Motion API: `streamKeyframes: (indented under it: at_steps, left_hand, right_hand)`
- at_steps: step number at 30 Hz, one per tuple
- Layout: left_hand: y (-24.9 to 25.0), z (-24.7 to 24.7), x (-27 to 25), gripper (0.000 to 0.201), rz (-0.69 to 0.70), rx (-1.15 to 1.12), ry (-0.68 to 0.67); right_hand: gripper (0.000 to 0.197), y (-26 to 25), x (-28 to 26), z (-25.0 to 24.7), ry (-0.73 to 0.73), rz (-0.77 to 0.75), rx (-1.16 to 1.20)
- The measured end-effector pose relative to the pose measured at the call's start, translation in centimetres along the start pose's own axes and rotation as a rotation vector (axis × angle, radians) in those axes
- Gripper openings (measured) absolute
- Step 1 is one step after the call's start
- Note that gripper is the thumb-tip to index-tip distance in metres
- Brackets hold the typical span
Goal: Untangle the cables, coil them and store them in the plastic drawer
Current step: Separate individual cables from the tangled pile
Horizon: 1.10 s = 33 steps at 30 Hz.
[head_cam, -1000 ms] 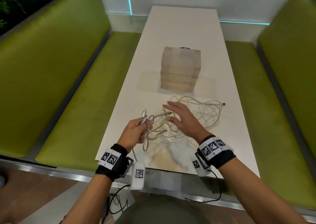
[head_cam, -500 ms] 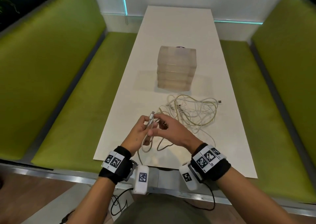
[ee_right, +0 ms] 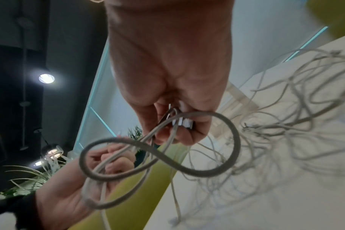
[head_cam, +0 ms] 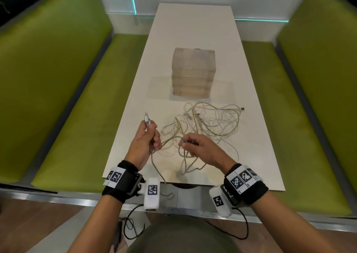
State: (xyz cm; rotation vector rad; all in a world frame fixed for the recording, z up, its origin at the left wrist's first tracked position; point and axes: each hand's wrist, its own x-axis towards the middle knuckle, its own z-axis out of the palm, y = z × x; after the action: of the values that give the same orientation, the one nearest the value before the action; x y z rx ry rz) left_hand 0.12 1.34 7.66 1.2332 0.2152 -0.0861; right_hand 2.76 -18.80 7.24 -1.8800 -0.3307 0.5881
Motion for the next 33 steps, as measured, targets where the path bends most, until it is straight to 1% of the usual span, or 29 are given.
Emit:
streamKeyframes:
  at_steps: [3, 7, 11, 14, 16, 18, 21, 25, 27, 28, 30, 33]
  left_hand:
    - [0.5, -0.2, 0.2, 0.018, 0.037, 0.047, 0.041]
    - [0.5, 0.8, -0.1, 0.021, 0.092, 0.106, 0.031]
    - [0.2, 1.7, -0.5, 0.022, 0.11, 0.096, -0.004]
    - [0.1, 1.9, -0.8, 0.023, 0.102, 0.057, -0.013]
    - [0.0, 1.9, -0.9, 0.023, 0.099, 0.037, -0.015]
    - [-0.1, 1.9, -1.0, 0.023, 0.099, 0.03, -0.015]
    - [-0.2, 2.0, -1.1, 0.023, 0.09, 0.026, -0.007]
    - [-0.1, 2.2, -1.1, 0.022, 0.081, 0.028, -0.027]
    - [-0.2, 2.3, -1.1, 0.022, 0.072, 0.037, -0.042]
    - [-0.3, 2.4, -1.2, 0.021, 0.069, 0.044, -0.049]
    - [-0.5, 2.6, -1.2, 0.02, 0.066, 0.063, -0.063]
    - [-0.8, 3.1, -1.4, 0.021, 0.058, 0.1, -0.075]
  right_hand:
    - [0.009, 1.9, -1.2, 0.9, -0.093, 0.051, -0.009]
    - [0.007, 3.4, -2.5, 3.6, -0.162, 0.075, -0.079]
    - [0.018, 4.5, -3.3, 5.5, -0.24, 0.065, -0.244]
    - [0.024, 5.2, -3.4, 5.5, -0.359, 0.058, -0.381]
    - [0.032, 5.5, -3.6, 5.1, -0.404, 0.083, -0.408]
    - [0.036, 5.6, -3.7, 4.7, -0.346, 0.092, -0.353]
    - [0.037, 5.4, -3.3, 4.2, -0.194, 0.089, -0.313]
    - [0.05, 5.2, -2.4, 3.4, -0.007, 0.146, -0.294]
    - [0.054, 4.7, -2.1, 3.1, 0.04, 0.075, -0.21]
    - [0.052, 4.2, -2.1, 3.0, 0.043, 0.019, -0.15]
    - [0.042, 2.9, -2.1, 3.0, 0.025, -0.071, -0.05]
    - [0.021, 1.7, -2.0, 3.3, 0.003, -0.105, 0.04]
